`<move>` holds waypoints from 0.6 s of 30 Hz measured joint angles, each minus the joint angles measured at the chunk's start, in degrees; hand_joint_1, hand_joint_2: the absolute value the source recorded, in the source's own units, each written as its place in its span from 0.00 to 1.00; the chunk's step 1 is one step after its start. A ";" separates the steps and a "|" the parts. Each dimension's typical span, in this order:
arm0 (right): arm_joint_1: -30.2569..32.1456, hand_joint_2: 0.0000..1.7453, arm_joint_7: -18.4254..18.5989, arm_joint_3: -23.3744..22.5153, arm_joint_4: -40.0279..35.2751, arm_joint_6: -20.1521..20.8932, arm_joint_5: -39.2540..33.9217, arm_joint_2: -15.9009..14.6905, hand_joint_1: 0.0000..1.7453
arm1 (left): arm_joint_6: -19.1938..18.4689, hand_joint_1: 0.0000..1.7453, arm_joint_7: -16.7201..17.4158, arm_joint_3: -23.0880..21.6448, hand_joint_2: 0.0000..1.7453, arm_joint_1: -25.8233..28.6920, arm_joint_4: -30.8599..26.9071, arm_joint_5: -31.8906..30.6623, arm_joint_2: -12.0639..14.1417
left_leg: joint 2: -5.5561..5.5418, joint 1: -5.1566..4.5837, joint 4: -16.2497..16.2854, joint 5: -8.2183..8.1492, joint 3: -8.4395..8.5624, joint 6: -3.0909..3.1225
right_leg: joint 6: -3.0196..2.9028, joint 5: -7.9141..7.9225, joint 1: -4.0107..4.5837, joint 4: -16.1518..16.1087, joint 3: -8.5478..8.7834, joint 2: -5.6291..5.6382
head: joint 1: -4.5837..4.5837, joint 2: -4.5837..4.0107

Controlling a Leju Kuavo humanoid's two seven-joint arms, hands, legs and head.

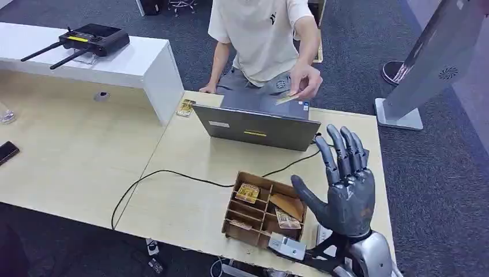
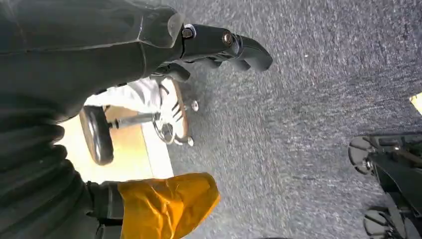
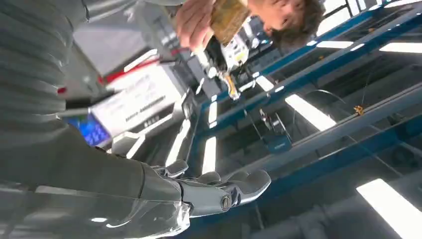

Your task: Pass the card to the sensor for recognition and then transmit it.

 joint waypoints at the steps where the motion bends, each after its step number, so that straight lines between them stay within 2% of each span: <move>1: -1.03 1.00 0.86 0.11 0.75 0.13 1.08 -0.22 0.00 | -0.07 0.00 -0.05 -0.20 1.00 -0.05 0.00 -0.18 0.02 | 0.00 0.00 0.00 0.00 0.01 0.00 | 0.00 0.00 0.00 0.00 0.00 0.00 | 0.00 0.00; 8: -8.24 1.00 4.62 1.01 7.04 2.12 6.87 -1.23 0.00 | -0.74 0.00 -0.64 -1.60 1.00 -0.22 0.00 -0.81 0.37 | 0.01 0.01 0.00 0.03 0.01 0.01 | 0.00 0.01 0.00 0.01 -0.01 0.00 | 0.00 0.00; 18: -14.92 1.00 7.46 1.16 15.12 3.84 12.44 -1.25 0.00 | -1.07 0.00 -0.90 -2.80 1.00 -0.27 0.00 -1.31 0.55 | -0.01 0.00 0.00 0.04 0.00 0.00 | -0.01 0.01 0.00 0.01 0.00 0.00 | 0.00 0.00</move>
